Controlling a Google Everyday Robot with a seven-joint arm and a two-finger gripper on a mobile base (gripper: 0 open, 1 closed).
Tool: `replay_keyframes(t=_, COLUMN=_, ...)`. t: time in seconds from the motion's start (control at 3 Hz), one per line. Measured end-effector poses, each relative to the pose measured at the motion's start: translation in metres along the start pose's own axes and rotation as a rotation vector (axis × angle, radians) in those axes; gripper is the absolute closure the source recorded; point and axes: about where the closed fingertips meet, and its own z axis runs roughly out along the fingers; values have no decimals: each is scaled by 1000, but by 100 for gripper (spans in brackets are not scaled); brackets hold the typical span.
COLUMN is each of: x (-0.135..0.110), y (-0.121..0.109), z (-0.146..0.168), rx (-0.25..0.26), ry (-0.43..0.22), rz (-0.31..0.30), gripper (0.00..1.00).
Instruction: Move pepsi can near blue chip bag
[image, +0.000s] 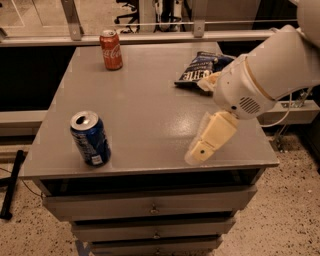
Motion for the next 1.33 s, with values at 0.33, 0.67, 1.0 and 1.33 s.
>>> replay_keyframes(t=0.33, x=0, y=1, z=-1, rx=-1, ry=2, rz=0, gripper=0)
replay_keyframes(t=0.67, x=-10, y=9, z=13, rx=-16, ry=-91, rz=-5, gripper=0)
replay_keyframes(t=1.0, x=-43, y=25, z=61, rx=-66, ry=-281, rz=-24, gripper=0)
replay_keyframes(t=1.33, x=-87, y=41, z=98, rx=-133, ry=-458, rz=-30, gripper=0)
